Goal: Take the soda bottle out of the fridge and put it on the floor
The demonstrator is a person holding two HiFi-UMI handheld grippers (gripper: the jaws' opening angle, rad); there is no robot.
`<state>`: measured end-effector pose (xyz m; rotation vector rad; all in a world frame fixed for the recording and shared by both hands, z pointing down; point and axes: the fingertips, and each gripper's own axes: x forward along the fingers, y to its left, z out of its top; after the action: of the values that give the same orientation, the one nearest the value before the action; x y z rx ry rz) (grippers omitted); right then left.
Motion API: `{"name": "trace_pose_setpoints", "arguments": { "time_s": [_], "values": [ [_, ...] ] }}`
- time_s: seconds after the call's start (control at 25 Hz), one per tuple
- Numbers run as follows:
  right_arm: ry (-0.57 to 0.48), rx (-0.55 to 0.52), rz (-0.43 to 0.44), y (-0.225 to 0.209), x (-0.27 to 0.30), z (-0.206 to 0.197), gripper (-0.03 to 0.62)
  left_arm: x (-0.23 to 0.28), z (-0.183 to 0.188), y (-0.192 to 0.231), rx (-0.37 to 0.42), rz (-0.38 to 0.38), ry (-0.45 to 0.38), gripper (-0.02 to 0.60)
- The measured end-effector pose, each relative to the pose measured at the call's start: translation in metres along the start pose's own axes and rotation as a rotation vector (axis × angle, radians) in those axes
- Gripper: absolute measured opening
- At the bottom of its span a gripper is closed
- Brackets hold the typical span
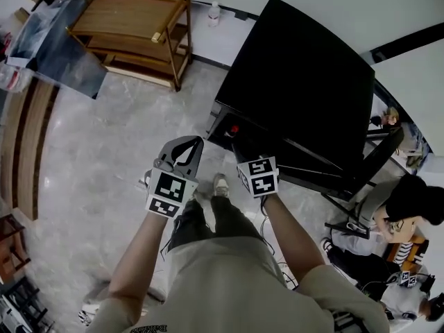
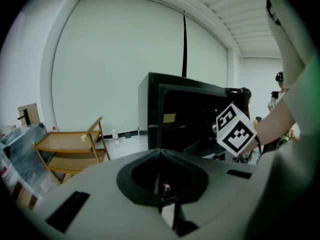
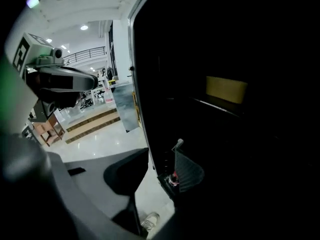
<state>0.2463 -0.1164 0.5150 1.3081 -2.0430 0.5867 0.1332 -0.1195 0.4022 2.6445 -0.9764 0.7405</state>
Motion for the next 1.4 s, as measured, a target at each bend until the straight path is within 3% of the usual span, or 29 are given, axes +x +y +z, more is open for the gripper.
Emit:
{"name": "trace_pose_setpoints", "arguments": {
  "time_s": [0.44, 0.76, 1.4],
  "values": [
    [0.085, 0.056, -0.027, -0.019, 0.077, -0.056, 0.141, 0.043, -0.057, 0.009, -0.069, -0.001, 0.074, 0.006],
    [0.124, 0.067, -0.044, -0.029, 0.129, -0.090, 0.147, 0.062, -0.085, 0.014, -0.095, -0.008, 0.076, 0.006],
    [0.180, 0.106, -0.124, -0.058, 0.194, -0.136, 0.157, 0.078, -0.128, 0.028, -0.073, 0.011, 0.090, 0.006]
  ]
}}
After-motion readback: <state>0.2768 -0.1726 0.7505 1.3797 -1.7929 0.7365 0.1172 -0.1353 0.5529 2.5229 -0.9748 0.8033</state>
